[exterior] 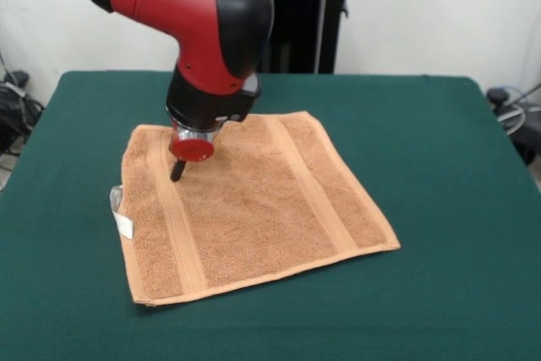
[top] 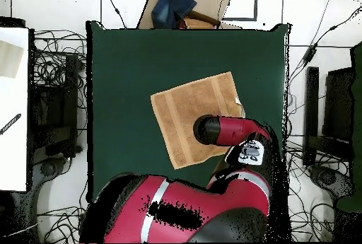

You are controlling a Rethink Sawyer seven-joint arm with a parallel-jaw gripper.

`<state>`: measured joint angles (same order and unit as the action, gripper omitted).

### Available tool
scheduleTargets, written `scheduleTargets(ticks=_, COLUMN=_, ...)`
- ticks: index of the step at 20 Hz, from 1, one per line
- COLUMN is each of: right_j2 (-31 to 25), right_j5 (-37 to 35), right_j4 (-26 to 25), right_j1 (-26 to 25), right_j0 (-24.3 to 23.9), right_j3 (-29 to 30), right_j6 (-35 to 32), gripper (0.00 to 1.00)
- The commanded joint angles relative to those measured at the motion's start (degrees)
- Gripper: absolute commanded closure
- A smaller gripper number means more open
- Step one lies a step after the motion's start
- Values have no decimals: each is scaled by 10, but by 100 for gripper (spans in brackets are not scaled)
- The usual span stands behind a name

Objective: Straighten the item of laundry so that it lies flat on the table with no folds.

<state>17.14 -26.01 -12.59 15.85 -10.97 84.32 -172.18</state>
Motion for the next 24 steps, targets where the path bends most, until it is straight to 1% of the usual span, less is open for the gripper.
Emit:
scheduleTargets(ticks=1, right_j2=-63, right_j5=46, right_j4=-1, right_j1=-24, right_j0=-33, right_j3=46, right_j6=9, gripper=0)
scheduleTargets(ticks=6, right_j2=-64, right_j5=46, right_j4=-10, right_j1=-10, right_j0=-45, right_j3=58, right_j6=19, gripper=0)
scheduleTargets(ticks=11, right_j2=-64, right_j5=22, right_j4=-11, right_j1=15, right_j0=-45, right_j3=67, right_j6=27, gripper=0)
scheduleTargets(ticks=19, right_j2=-67, right_j5=-4, right_j4=-14, right_j1=37, right_j0=-51, right_j3=71, right_j6=41, gripper=0)
scheduleTargets(ticks=21, right_j2=-66, right_j5=-2, right_j4=-15, right_j1=36, right_j0=-52, right_j3=68, right_j6=41, gripper=0)
scheduleTargets(ticks=24, right_j2=-67, right_j5=14, right_j4=-17, right_j1=17, right_j0=-54, right_j3=59, right_j6=35, gripper=0)
